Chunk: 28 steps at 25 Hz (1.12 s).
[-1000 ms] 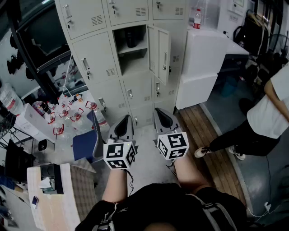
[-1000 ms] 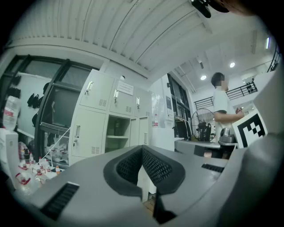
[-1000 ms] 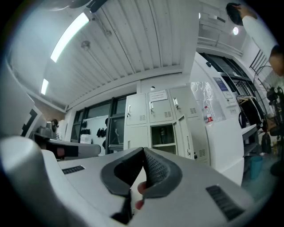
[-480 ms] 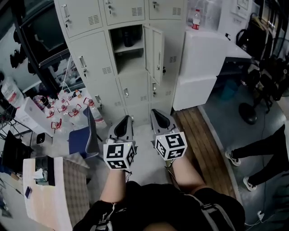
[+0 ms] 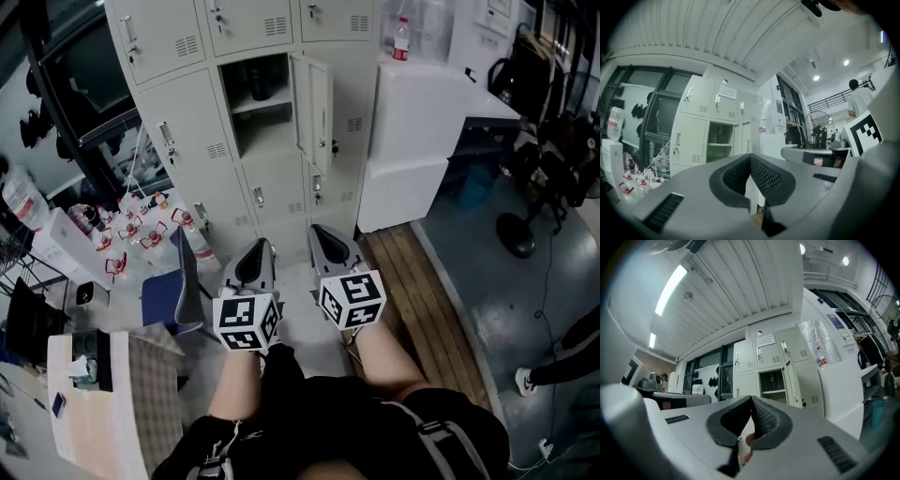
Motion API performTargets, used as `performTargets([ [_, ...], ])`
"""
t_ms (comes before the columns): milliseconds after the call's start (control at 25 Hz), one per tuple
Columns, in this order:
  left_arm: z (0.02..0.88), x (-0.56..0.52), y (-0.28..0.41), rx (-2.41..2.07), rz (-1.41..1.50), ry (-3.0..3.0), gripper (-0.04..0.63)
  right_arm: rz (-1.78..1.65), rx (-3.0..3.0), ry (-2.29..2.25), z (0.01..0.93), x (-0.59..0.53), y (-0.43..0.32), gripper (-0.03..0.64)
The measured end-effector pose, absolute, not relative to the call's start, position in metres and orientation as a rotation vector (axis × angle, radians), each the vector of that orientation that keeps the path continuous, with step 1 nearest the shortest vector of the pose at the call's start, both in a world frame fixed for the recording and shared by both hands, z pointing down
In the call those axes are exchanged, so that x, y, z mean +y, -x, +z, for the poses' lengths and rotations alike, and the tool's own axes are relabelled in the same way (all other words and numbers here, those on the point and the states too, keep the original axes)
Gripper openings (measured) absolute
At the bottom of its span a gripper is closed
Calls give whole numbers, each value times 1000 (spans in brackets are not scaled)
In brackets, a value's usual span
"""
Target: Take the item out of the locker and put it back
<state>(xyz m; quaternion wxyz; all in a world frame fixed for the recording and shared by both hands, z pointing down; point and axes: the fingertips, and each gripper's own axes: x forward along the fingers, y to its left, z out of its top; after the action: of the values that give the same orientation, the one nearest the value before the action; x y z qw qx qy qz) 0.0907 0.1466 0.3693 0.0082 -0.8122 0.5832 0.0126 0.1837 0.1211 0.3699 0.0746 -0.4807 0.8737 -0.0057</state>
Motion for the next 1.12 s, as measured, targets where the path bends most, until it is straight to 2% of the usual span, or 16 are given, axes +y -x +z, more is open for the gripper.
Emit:
performTargets([
  [440, 367, 64, -70, 1791, 65, 2521, 12, 8, 2610, 1449, 370, 40, -163, 14],
  [1120, 342, -207, 31, 1708, 96, 2584, 12, 37, 2553, 1551, 342, -227, -66, 14],
])
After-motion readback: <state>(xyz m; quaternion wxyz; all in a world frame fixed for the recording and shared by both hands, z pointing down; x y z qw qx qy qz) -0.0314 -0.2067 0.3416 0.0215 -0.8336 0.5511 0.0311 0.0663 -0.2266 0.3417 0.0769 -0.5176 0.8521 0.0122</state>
